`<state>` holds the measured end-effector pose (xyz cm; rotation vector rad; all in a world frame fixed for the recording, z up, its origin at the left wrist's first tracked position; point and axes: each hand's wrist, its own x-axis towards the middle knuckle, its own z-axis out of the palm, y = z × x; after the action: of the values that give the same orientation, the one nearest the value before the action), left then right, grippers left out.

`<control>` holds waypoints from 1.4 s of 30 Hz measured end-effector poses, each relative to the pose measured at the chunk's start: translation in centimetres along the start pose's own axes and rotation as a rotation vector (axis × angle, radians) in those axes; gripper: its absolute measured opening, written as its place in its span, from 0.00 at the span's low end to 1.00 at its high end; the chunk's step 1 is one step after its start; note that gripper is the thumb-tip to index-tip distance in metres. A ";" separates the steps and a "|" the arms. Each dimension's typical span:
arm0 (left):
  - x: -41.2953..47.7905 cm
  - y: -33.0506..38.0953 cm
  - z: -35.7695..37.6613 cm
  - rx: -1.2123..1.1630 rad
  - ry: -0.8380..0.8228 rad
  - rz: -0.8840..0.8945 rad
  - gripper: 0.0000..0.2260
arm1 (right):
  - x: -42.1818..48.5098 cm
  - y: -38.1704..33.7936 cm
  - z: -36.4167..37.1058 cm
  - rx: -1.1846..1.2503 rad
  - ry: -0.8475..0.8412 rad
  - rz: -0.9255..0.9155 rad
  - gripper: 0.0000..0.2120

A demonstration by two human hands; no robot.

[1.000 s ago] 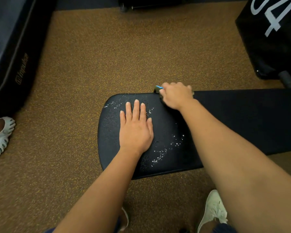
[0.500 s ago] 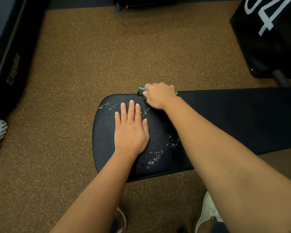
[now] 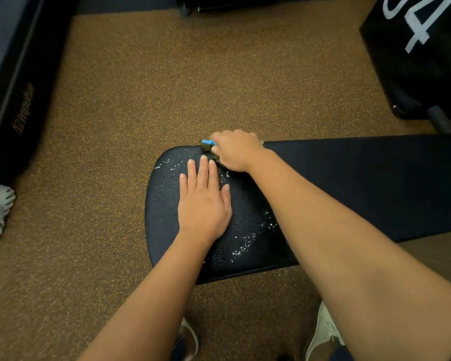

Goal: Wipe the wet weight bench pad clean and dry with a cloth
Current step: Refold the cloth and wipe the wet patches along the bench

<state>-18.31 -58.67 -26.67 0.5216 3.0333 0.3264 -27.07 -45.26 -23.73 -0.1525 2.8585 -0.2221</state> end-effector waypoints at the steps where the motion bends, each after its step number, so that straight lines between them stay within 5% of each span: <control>1: 0.1 0.0 0.0 -0.006 -0.001 -0.003 0.33 | -0.2 -0.1 0.3 -0.013 0.025 -0.044 0.18; 9: -0.1 -0.6 -0.1 -0.017 -0.002 -0.007 0.33 | -0.8 2.1 -0.4 0.003 0.018 0.105 0.16; 17: -0.3 -0.8 -0.2 -0.011 0.002 -0.031 0.33 | -0.7 0.0 0.5 0.013 0.057 -0.098 0.18; 24: -0.6 -1.9 -0.5 0.023 -0.013 -0.056 0.33 | -0.1 0.1 -0.5 0.045 -0.002 0.128 0.16; 30: -0.7 -2.5 -0.6 0.028 -0.005 -0.068 0.34 | -0.5 -0.9 0.6 0.046 0.060 -0.077 0.17; 36: -0.9 -2.7 -0.6 0.026 -0.020 -0.065 0.33 | -0.1 -0.7 0.4 0.013 0.051 0.053 0.16; 42: -2.1 -2.7 -0.5 0.029 0.005 -0.053 0.31 | -2.0 -0.2 1.7 0.056 0.123 -0.202 0.21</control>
<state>-17.26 -61.96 -26.73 0.4411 3.0545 0.2824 -24.62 -45.47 -24.82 -0.4320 2.9534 -0.3637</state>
